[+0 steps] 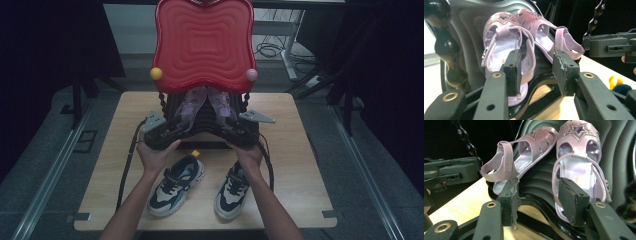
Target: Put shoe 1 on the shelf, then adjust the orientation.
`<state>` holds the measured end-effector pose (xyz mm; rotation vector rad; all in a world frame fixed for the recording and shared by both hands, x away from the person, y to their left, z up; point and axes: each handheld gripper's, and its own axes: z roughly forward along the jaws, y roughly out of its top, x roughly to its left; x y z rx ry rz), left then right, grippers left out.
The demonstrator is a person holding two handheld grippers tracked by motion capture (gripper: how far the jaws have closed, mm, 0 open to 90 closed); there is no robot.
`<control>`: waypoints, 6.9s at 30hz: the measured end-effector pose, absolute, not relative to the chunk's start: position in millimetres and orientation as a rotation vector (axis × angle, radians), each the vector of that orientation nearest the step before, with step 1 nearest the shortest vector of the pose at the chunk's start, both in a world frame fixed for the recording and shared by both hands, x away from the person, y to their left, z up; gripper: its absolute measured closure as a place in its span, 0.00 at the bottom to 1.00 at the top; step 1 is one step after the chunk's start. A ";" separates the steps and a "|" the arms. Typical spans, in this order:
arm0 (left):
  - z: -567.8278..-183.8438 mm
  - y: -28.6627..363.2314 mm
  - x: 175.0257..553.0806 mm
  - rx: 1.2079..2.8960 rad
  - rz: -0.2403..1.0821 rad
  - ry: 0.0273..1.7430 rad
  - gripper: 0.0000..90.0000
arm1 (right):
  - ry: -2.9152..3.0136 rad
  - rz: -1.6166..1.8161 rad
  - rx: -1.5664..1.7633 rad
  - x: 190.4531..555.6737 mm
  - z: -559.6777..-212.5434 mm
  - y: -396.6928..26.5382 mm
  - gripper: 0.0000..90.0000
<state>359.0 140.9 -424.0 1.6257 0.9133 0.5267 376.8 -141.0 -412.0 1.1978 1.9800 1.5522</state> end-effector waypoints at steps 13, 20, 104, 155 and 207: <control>-427.7 159.8 338.0 1.626 0.477 0.923 0.64 | 2.034 1.602 1.134 355.7 -413.8 -163.4 0.57; -433.2 169.2 325.7 1.633 0.445 0.933 0.64 | 2.063 1.600 1.124 346.2 -420.8 -175.7 0.57; -510.7 171.5 203.8 2.063 0.071 0.921 0.99 | 2.130 1.535 1.128 280.5 -461.3 -238.8 0.58; -527.3 193.9 222.4 2.166 0.041 1.026 0.99 | 2.127 1.562 1.091 278.7 -453.9 -232.2 0.58; -468.2 246.7 274.8 1.924 0.239 1.168 0.61 | 2.313 1.536 0.949 284.9 -429.8 -180.3 0.71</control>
